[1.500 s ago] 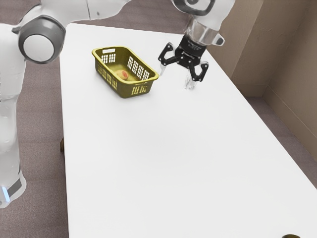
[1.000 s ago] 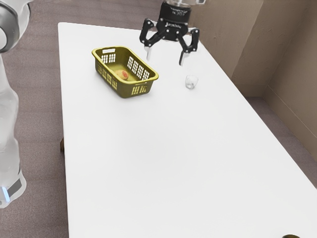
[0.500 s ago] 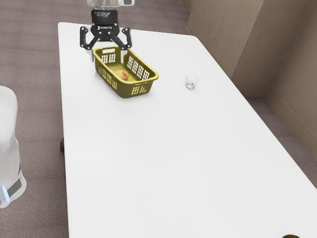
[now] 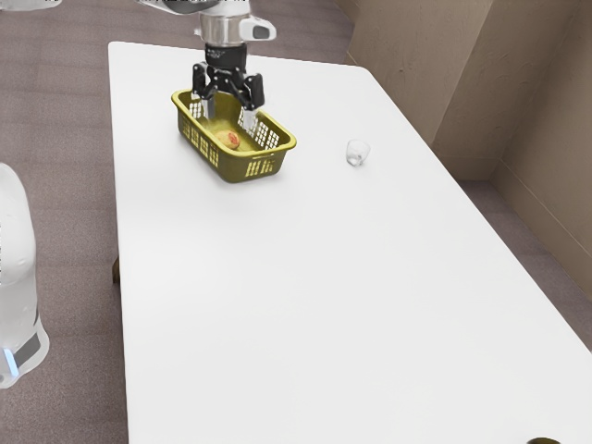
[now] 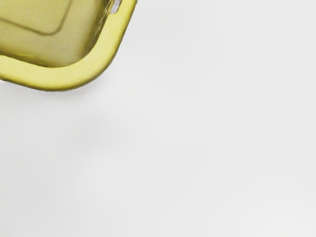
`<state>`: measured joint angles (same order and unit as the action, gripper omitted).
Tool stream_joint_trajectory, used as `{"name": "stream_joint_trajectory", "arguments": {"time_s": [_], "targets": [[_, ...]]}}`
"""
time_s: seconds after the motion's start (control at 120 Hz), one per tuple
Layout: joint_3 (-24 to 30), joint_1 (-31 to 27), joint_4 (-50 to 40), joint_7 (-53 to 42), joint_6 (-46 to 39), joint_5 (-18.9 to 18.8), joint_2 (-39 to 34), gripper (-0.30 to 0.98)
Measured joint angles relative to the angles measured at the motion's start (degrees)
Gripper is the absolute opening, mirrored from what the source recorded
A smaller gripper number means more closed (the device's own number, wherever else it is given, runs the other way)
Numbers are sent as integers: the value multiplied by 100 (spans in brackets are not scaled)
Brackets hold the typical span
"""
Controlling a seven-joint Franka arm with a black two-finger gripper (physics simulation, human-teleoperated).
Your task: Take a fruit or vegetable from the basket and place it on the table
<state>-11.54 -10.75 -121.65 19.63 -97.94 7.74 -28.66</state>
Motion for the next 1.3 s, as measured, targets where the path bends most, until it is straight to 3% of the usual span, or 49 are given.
{"name": "stream_joint_trajectory", "arguments": {"time_s": [0.292, 0.45, 0.933, 1.083, 1.3], "targets": [[-122, -862, 5, -2454, -650, -263, 888, 69], [-126, -941, 236, -3464, -1090, -268, 1440, 67], [-136, -1882, 638, -5330, -1762, -236, 2314, 67], [-136, -1959, 688, -5642, -1808, -53, 2403, 68], [-137, -1868, 684, -5675, -1836, 733, 2503, 68]]}}
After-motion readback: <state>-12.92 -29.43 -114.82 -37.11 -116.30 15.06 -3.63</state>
